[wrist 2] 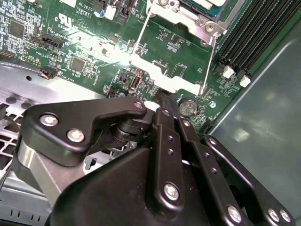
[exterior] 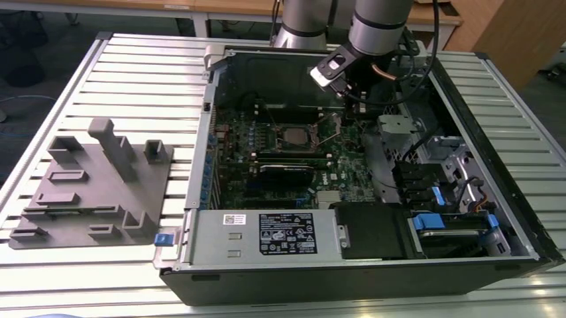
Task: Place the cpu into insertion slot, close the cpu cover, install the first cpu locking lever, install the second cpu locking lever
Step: 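Close the cpu cover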
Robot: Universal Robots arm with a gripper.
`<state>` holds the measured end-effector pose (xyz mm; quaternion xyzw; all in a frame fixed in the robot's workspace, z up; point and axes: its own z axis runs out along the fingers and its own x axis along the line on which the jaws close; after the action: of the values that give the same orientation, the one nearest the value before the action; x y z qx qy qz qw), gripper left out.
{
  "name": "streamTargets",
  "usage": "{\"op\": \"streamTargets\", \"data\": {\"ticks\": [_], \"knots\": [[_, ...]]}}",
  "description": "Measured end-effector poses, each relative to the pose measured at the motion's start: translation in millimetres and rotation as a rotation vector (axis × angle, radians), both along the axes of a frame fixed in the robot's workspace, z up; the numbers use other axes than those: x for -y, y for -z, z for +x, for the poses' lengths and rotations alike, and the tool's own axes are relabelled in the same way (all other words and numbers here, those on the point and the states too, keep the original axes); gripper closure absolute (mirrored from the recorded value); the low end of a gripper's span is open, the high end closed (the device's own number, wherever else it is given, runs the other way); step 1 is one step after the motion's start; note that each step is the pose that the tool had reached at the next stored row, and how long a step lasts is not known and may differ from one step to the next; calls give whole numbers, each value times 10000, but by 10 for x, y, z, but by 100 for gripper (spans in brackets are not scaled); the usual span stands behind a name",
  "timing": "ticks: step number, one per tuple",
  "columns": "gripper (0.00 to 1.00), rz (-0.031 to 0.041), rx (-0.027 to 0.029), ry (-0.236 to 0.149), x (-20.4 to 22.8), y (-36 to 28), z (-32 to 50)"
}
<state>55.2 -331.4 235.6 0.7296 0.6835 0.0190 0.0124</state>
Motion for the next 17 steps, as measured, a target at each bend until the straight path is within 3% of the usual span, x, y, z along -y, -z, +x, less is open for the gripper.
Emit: {"op": "streamTargets", "data": {"ticks": [9, 17], "knots": [[89, 0, 3, -1, 0, 9, -100], [89, 0, 9, 1, 0, 22, -294]]}}
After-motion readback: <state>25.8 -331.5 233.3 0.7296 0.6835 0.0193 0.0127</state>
